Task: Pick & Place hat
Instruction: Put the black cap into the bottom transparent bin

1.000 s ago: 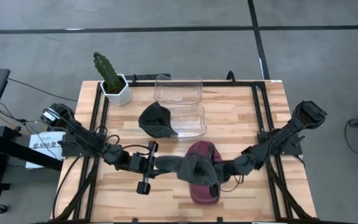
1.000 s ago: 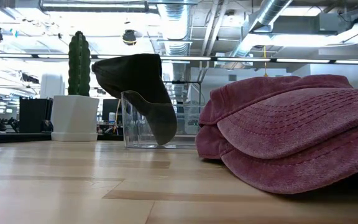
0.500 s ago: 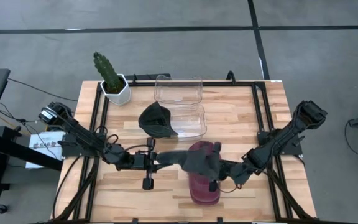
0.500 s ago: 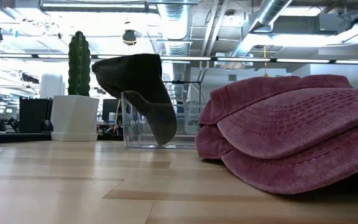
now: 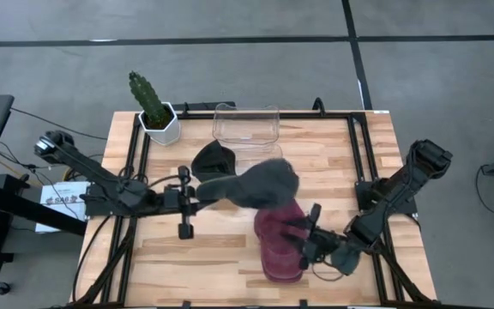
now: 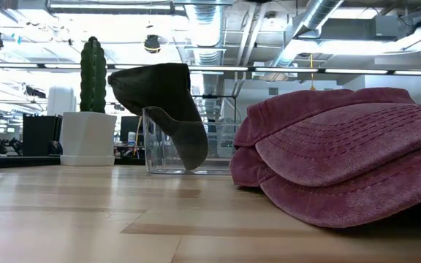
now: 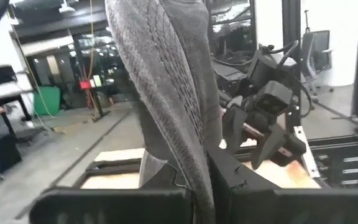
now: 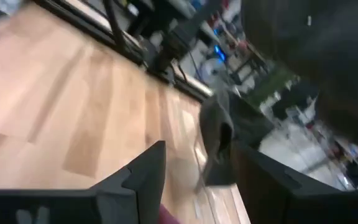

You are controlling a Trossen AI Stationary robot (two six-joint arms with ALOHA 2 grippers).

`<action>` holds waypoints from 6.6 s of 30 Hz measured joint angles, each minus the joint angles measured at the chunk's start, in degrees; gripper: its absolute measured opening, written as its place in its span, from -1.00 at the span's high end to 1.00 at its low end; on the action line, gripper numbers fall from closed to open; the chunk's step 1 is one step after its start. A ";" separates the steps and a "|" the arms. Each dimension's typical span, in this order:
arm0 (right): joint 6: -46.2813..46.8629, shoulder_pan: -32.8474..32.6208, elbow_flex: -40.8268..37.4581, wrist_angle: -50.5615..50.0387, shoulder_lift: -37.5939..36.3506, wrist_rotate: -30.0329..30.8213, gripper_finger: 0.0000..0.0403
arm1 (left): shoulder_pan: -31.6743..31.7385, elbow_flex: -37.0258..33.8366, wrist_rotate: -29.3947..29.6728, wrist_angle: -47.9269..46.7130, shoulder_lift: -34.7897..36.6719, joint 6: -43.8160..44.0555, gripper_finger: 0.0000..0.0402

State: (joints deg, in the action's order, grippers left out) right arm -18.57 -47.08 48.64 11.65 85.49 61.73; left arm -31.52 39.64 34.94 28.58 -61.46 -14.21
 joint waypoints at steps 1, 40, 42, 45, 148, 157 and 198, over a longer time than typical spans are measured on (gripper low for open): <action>-1.61 -0.77 0.00 1.90 0.00 0.32 0.14 | -0.13 -0.14 -0.06 -0.71 0.30 1.45 0.94; -42.94 35.24 8.69 38.43 -6.54 24.05 0.29 | 0.56 -3.82 -4.74 5.87 -0.41 14.77 0.94; -43.04 38.41 8.98 37.97 -7.49 23.02 0.32 | 0.56 -3.52 -0.82 5.91 -0.17 12.43 0.94; -42.59 44.08 9.35 38.13 -9.57 20.18 0.36 | 0.57 -2.42 5.32 6.15 0.84 6.15 0.94; -14.58 31.23 -26.13 71.74 -8.41 -24.84 0.37 | 16.58 -1.55 -28.17 19.06 -0.38 10.66 0.93; -11.88 21.66 -25.81 69.75 -8.39 -39.42 0.37 | 16.56 -1.55 -29.24 19.10 -0.38 10.66 0.93; -35.86 11.44 -11.51 48.92 -8.37 -35.77 0.37 | 15.88 -1.55 -34.56 27.19 -7.53 15.58 0.93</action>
State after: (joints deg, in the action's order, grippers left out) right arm -54.43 -35.64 37.13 60.58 77.12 25.97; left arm -15.64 38.09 0.38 55.77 -68.99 1.37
